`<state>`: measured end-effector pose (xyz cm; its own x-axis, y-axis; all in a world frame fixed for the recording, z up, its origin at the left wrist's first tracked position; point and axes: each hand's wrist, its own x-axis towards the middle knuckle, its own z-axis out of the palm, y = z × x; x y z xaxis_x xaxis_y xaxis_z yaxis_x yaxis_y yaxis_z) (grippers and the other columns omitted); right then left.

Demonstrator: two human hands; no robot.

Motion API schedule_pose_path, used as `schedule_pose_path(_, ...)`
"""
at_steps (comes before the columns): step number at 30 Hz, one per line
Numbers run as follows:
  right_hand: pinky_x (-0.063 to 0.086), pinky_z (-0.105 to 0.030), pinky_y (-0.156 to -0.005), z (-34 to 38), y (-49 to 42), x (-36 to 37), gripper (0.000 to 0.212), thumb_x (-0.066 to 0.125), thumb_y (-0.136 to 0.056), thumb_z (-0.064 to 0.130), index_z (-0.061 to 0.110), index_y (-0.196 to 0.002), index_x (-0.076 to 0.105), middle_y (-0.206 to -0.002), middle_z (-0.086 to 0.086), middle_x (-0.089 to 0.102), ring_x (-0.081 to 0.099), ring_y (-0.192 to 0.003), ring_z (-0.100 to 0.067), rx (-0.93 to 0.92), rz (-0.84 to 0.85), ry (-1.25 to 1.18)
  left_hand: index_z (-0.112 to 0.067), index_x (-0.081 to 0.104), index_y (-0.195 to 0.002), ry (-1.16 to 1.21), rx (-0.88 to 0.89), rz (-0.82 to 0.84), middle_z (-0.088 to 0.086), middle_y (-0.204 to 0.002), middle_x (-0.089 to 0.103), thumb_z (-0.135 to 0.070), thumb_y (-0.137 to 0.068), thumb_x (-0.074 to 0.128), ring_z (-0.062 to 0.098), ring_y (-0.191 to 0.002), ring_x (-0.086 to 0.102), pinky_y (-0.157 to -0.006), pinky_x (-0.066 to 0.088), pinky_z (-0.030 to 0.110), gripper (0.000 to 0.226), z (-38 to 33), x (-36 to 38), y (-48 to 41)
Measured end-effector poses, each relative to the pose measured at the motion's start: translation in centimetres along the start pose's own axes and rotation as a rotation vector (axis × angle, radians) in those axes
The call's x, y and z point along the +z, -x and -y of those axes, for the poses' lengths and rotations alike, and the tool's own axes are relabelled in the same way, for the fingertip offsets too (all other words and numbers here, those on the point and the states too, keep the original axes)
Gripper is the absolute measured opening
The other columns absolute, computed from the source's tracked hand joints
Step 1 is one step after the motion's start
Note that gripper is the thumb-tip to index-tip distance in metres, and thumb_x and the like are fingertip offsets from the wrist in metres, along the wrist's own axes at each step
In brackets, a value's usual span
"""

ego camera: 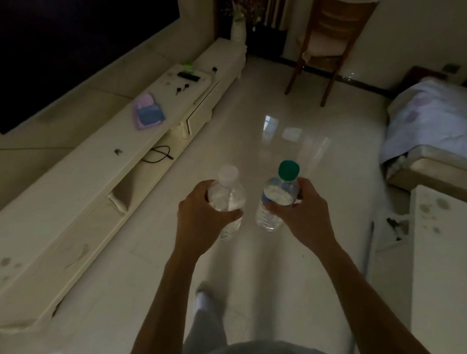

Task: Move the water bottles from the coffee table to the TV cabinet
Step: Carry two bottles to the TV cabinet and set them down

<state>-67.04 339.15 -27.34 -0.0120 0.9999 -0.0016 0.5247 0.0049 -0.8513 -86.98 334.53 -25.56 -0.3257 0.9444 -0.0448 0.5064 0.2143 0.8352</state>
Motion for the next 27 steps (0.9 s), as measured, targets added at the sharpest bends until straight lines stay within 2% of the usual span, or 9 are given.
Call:
schedule_pose_path(5,0.045,-0.011,-0.07,2.9,-4.5,2.4,0.064,0.084,-0.069,0.037,0.018,-0.122,0.055,-0.101,0.009,0.067,0.065,-0.086,-0.008,0.033,-0.056,0.008,-0.021,0.058,-0.114,0.01,0.023,0.062,-0.009,-0.099,0.066,-0.038,-0.056,0.086,0.012,-0.092,0.064,-0.085,0.054,0.033,0.067,0.5,-2.4,-6.4)
schedule_pose_path(13,0.046,-0.008,-0.07,4.8,-11.0,3.9,0.06,0.084,-0.07,0.035,0.019,-0.12,0.055,-0.092,0.021,0.061,0.061,-0.079,0.007,0.043,-0.1,0.011,-0.018,0.058,-0.118,0.009,0.057,0.103,-0.006,-0.106,0.067,-0.032,-0.059,0.087,0.012,-0.095,0.062,-0.085,0.05,0.026,0.067,-0.6,-3.2,-14.5)
schedule_pose_path(16,0.045,-0.005,-0.067,4.5,-13.8,4.1,0.063,0.083,-0.07,0.035,0.018,-0.123,0.054,-0.094,0.022,0.06,0.06,-0.08,0.01,0.031,-0.097,0.005,-0.017,0.058,-0.117,0.001,0.061,0.112,-0.004,-0.106,0.068,-0.033,-0.06,0.087,0.013,-0.096,0.063,-0.087,0.052,0.029,0.065,-1.2,-2.3,-17.2)
schedule_pose_path(19,0.045,-0.01,-0.073,3.9,-17.2,3.9,0.066,0.083,-0.069,0.037,0.019,-0.125,0.053,-0.1,0.016,0.062,0.062,-0.084,0.004,0.031,-0.091,-0.003,-0.018,0.059,-0.114,-0.001,0.042,0.109,-0.006,-0.103,0.068,-0.032,-0.058,0.087,0.012,-0.094,0.063,-0.085,0.051,0.028,0.064,-1.7,-0.8,-20.1)
schedule_pose_path(23,0.046,-0.012,-0.076,2.8,-22.7,3.2,0.07,0.082,-0.069,0.039,0.016,-0.128,0.052,-0.106,0.011,0.064,0.064,-0.089,-0.006,0.006,-0.064,-0.01,-0.019,0.06,-0.115,-0.006,0.039,0.095,-0.005,-0.102,0.068,-0.033,-0.057,0.088,0.014,-0.093,0.064,-0.086,0.054,0.035,0.065,-3.1,1.6,-24.5)
schedule_pose_path(27,0.045,-0.011,-0.076,2.0,-29.0,1.4,0.069,0.082,-0.07,0.037,0.015,-0.128,0.052,-0.105,0.012,0.062,0.064,-0.09,-0.008,-0.025,-0.043,-0.005,-0.019,0.059,-0.119,0.004,0.042,0.073,-0.006,-0.105,0.068,-0.031,-0.059,0.088,0.011,-0.094,0.064,-0.084,0.052,0.026,0.068,-5.7,4.0,-29.3)
